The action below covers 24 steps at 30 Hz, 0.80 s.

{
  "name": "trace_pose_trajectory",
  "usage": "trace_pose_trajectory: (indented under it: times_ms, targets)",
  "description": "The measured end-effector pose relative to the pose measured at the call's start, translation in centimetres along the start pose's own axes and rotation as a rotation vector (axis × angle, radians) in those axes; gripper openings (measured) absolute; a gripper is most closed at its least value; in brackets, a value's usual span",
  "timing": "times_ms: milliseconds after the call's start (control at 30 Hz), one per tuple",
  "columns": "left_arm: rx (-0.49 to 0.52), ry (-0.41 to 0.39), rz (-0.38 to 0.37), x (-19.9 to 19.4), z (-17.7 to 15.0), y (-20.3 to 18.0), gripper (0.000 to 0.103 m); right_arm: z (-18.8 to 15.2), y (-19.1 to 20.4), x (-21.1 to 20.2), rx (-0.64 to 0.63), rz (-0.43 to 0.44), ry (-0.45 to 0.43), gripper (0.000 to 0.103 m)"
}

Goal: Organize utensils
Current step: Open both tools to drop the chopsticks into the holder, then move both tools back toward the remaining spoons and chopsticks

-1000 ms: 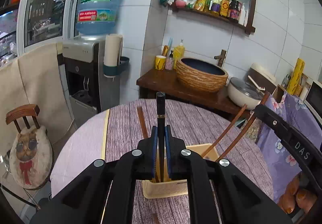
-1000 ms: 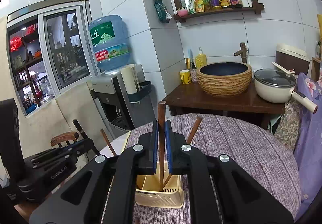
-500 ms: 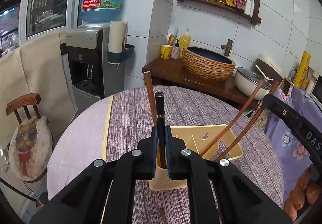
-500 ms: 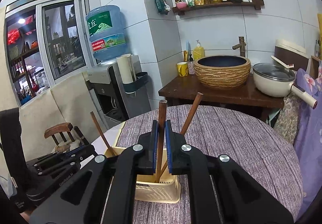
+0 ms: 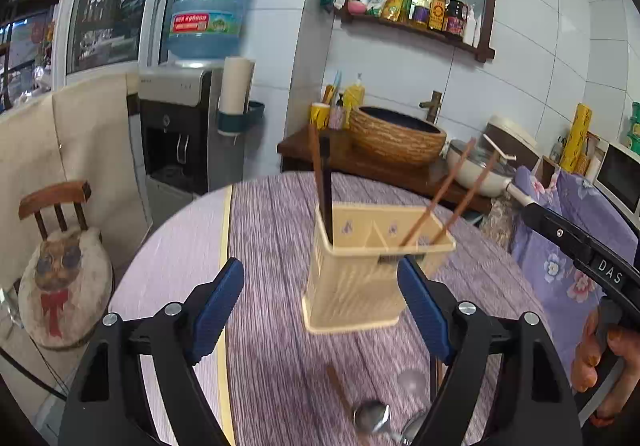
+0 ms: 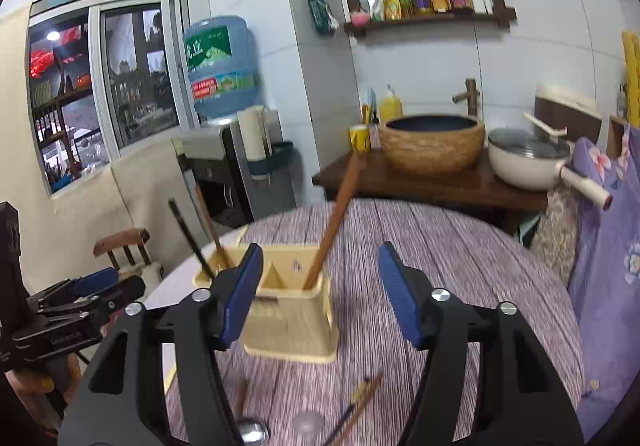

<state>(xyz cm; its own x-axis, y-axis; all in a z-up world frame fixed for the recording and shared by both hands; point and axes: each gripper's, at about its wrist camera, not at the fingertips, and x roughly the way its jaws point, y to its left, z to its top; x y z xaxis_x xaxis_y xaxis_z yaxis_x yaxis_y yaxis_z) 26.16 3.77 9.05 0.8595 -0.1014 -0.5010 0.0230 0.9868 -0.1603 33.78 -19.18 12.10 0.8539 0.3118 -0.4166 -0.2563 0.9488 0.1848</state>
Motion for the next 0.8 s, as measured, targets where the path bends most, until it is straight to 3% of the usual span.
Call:
trace_pose_trajectory:
  times_ms: [333, 567, 800]
  targets:
    - [0.065, 0.188, -0.02, 1.3, -8.1, -0.8, 0.078, -9.2, -0.8, -0.4, -0.083, -0.08, 0.176, 0.065]
    - [0.035, 0.286, -0.034, 2.8, -11.4, -0.5, 0.059, -14.5, -1.8, -0.4, -0.04, -0.09, 0.26, 0.065]
    - [0.005, 0.349, -0.024, 3.7, -13.7, 0.3, 0.053, -16.7, -1.2, -0.1, -0.048, -0.007, 0.304, 0.065]
